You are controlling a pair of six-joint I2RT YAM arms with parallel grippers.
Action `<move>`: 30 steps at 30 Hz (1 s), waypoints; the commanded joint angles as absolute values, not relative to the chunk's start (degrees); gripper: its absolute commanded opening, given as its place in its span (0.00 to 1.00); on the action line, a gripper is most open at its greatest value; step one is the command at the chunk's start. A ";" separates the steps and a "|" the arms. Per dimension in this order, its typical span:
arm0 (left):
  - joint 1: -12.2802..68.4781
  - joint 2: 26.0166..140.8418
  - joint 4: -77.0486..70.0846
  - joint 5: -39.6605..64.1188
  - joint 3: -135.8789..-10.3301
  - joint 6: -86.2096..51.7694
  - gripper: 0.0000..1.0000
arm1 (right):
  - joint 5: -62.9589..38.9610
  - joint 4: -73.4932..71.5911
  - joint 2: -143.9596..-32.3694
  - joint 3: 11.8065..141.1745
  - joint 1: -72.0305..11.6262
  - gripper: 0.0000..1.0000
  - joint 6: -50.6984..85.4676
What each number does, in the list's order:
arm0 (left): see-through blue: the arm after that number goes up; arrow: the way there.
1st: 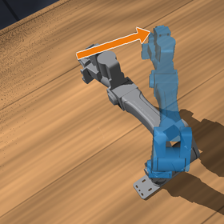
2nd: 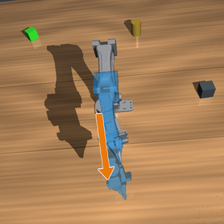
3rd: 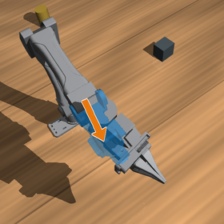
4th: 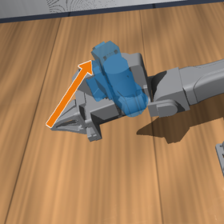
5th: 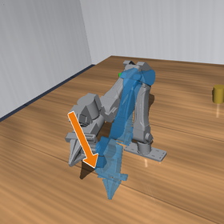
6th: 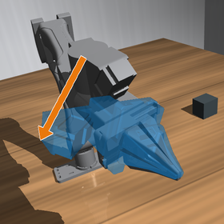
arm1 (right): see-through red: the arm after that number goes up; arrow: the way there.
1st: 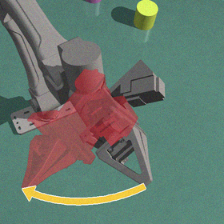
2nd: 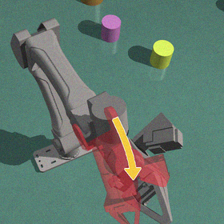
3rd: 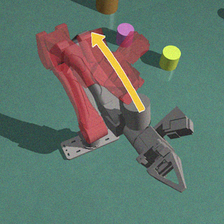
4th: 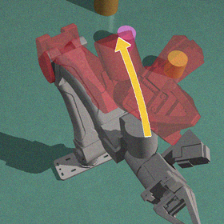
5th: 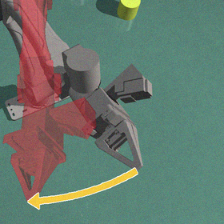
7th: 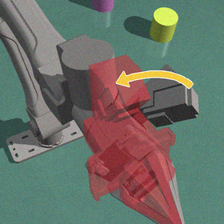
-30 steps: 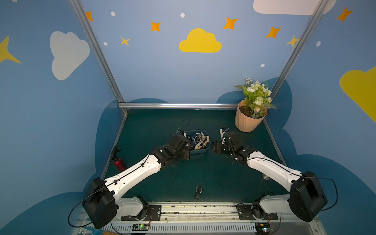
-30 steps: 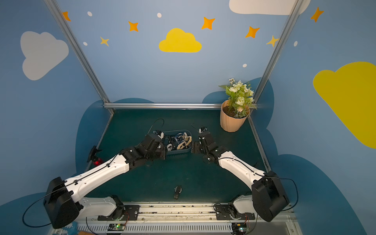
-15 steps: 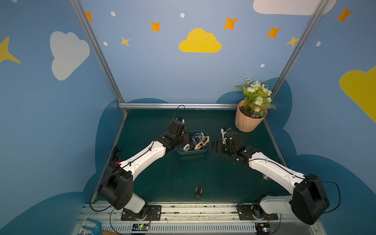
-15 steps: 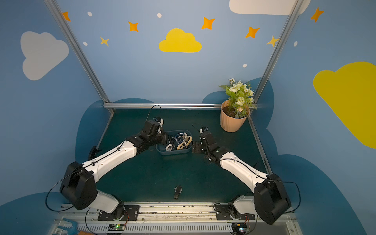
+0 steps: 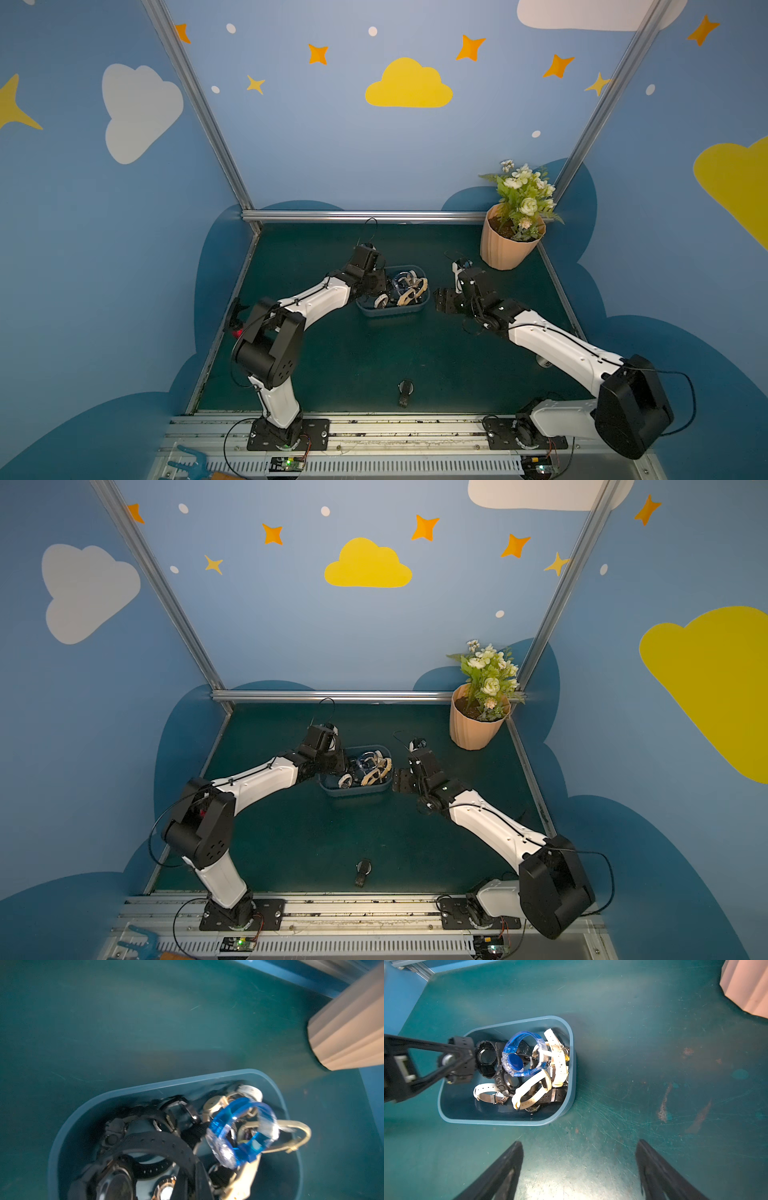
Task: Put the watch into the storage box
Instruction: Place the watch in the storage box.
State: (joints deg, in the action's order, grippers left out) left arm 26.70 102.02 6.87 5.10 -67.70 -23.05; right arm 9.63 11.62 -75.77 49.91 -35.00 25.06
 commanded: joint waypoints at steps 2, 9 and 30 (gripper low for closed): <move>25.65 103.79 2.60 9.44 -68.69 -24.55 0.09 | 10.62 12.60 -74.76 50.64 -34.80 0.86 24.35; 24.37 102.39 2.60 11.73 -68.31 -27.51 0.48 | 10.37 13.37 -74.16 51.06 -34.56 0.86 24.26; 24.49 65.26 2.93 12.48 -43.05 -30.13 1.00 | 7.49 12.84 -76.04 52.03 -34.60 0.86 24.57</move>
